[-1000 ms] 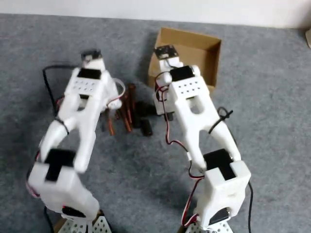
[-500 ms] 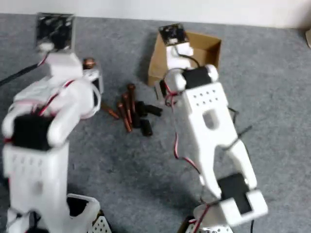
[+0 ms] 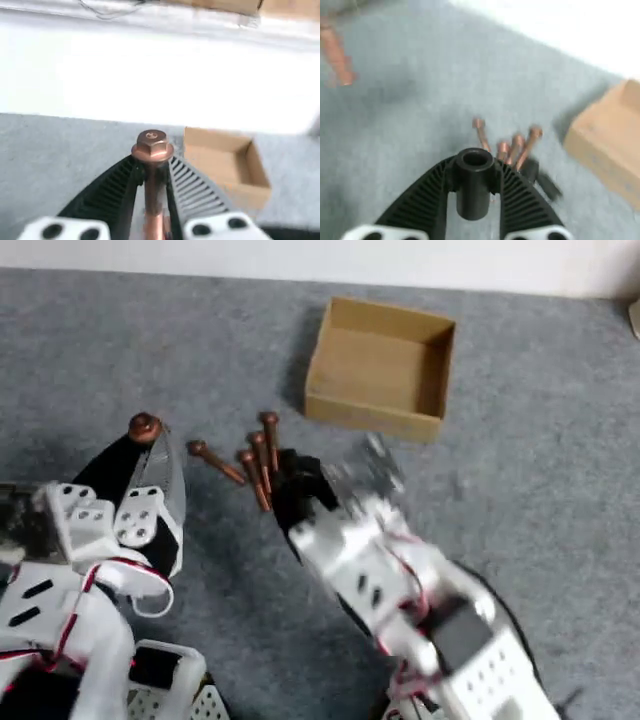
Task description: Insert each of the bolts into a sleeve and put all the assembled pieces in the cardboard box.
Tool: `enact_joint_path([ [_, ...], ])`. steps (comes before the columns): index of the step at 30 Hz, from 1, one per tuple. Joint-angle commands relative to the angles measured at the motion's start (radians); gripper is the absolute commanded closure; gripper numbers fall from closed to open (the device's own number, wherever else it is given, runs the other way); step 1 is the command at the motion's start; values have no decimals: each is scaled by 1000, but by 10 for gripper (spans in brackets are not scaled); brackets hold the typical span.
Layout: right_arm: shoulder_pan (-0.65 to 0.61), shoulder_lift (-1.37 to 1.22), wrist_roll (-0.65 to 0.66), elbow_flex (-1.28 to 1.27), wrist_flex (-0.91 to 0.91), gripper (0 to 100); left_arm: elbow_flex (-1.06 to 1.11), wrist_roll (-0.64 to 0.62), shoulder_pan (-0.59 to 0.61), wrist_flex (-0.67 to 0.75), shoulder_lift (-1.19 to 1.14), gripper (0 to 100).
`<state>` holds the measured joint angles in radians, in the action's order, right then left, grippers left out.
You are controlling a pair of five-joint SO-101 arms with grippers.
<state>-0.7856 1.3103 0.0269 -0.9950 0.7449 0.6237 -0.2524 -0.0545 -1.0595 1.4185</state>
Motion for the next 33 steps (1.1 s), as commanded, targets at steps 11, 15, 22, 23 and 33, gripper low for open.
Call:
enact_joint_path([
  [11, -229, 456, 269, -487, -251, 993, 306, -302, -209, 404, 114, 996],
  [15, -236, 452, 288, -487, -249, 993, 311, -278, -308, 362, 114, 996],
  [22, -182, 512, 288, -486, -219, 993, 306, -222, -392, 265, 116, 996],
  [23, -159, 529, 288, -486, -217, 993, 305, -222, -392, 265, 116, 996],
  [33, -102, 530, 285, -484, -216, 993, 325, -141, -455, 184, 133, 996],
])
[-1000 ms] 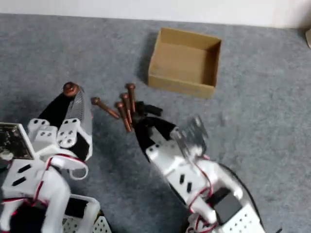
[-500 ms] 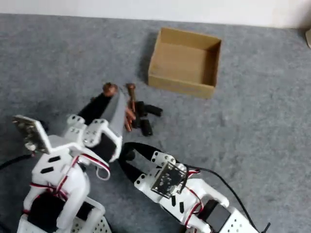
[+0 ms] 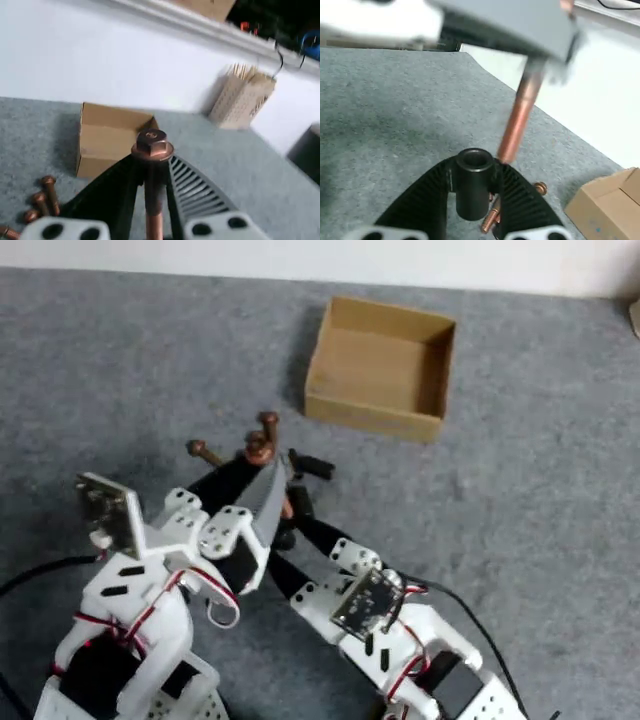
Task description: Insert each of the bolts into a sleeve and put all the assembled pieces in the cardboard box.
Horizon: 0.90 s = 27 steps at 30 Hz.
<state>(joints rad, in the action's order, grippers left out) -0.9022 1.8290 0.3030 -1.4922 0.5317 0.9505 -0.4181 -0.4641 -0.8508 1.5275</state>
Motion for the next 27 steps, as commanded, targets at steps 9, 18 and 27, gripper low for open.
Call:
enact_joint_path([
  [9, 18, 12, 12, 10, -5, 993, 74, 29, -65, -26, 188, 996],
  [18, 18, 12, 12, 10, -5, 993, 156, 91, -65, -26, 249, 996],
  [27, 74, 12, 8, 16, -5, 993, 173, 91, -70, -34, 249, 996],
])
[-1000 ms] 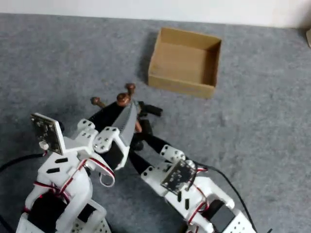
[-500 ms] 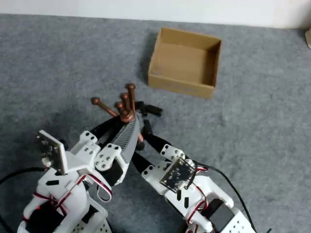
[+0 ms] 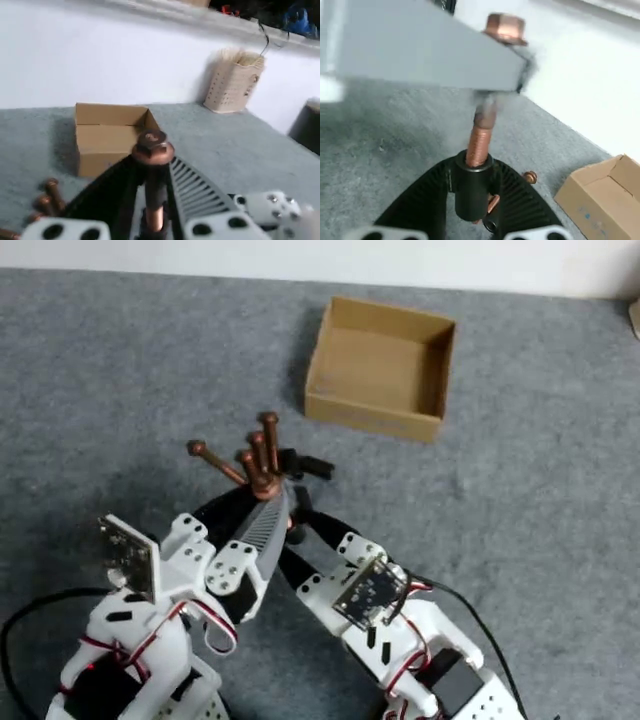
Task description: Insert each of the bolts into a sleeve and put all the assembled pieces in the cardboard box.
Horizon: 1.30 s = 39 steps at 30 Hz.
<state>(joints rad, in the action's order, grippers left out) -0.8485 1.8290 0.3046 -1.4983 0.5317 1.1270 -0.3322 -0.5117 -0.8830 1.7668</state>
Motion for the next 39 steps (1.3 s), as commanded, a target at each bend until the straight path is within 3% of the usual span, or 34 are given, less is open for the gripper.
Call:
enact_joint_path([
  [1, 19, 12, 6, 22, -5, 993, -4, 5, -19, -2, 10, 996],
  [11, 22, 12, 6, 22, -5, 993, 174, 8, -21, 6, 10, 996],
  [16, 22, 12, 6, 24, -5, 993, 191, 6, -8, 94, 10, 983],
  [18, 22, 12, 6, 24, -5, 993, 191, 6, 12, 94, 10, 889],
  [24, 22, 12, 6, 19, -5, 993, 226, -2, 22, 44, 4, 299],
  [26, 22, 12, 6, 18, -7, 993, 228, -2, -4, 41, 7, 223],
  [31, 22, 10, 6, 16, -7, 993, 148, -110, -8, 43, 10, 298],
  [34, 24, 8, 6, 13, -39, 993, 93, -150, 62, 43, 10, 377],
  [39, 24, 8, 9, -5, -50, 993, 84, -146, 166, 46, 10, 639],
])
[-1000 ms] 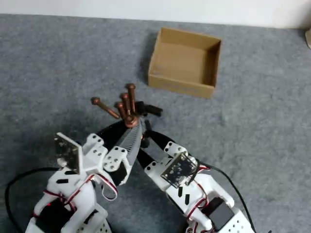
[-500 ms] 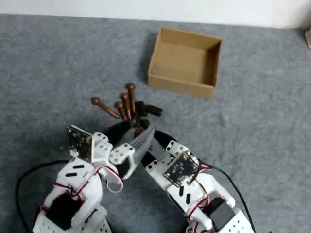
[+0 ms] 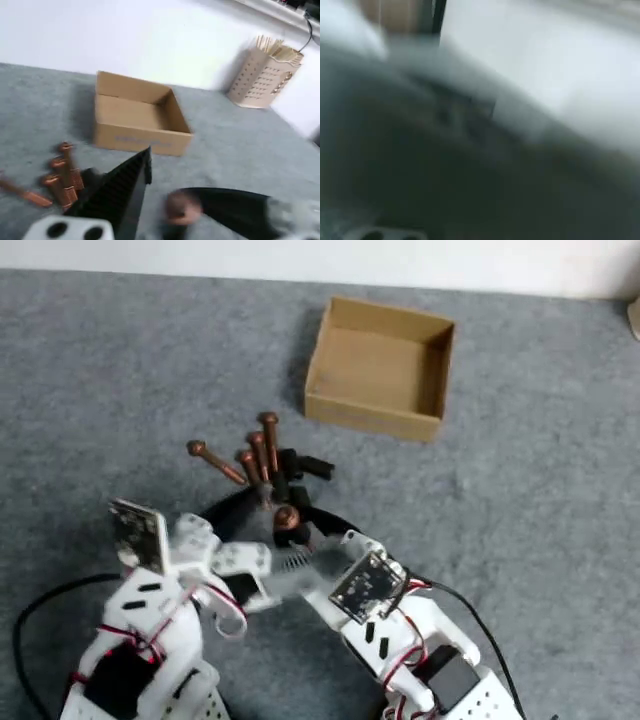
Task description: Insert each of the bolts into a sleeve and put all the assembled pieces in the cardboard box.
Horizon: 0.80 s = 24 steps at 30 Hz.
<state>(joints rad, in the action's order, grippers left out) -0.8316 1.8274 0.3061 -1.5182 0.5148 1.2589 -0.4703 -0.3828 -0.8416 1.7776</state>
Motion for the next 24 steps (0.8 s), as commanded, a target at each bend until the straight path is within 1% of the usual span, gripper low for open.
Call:
enact_joint_path([
  [1, 7, 10, 8, 12, -35, 993, -48, -8, 45, 6, -1, 706],
  [5, 7, 8, 9, -12, -76, 993, -47, -5, 45, 6, -1, 969],
  [6, 7, 8, 9, -15, -77, 993, -44, -5, 48, 6, -1, 1000],
  [8, 7, 8, 9, -15, -81, 993, -12, -5, 50, 6, -1, 969],
  [10, 7, 8, 9, -15, -81, 993, 25, -5, 62, 11, -1, 992],
  [14, 7, 8, 9, -15, -79, 993, 110, 9, 154, 120, -10, 992],
  [15, 10, 8, 9, -15, -79, 993, 124, 69, 180, 124, -12, 992],
  [16, 25, 7, 9, -15, -76, 993, 134, 173, 214, 120, -12, 992],
  [18, 87, 5, 8, -12, -76, 993, 153, 442, 289, 103, -13, 993],
  [19, 120, 5, 6, -7, -76, 993, 166, 512, 312, 103, -13, 993],
  [22, 206, -1, 5, -2, -24, 993, 189, 482, 323, 118, -13, 993],
  [24, 262, -48, 5, 54, -15, 993, 200, 468, 328, 120, -15, 993],
])
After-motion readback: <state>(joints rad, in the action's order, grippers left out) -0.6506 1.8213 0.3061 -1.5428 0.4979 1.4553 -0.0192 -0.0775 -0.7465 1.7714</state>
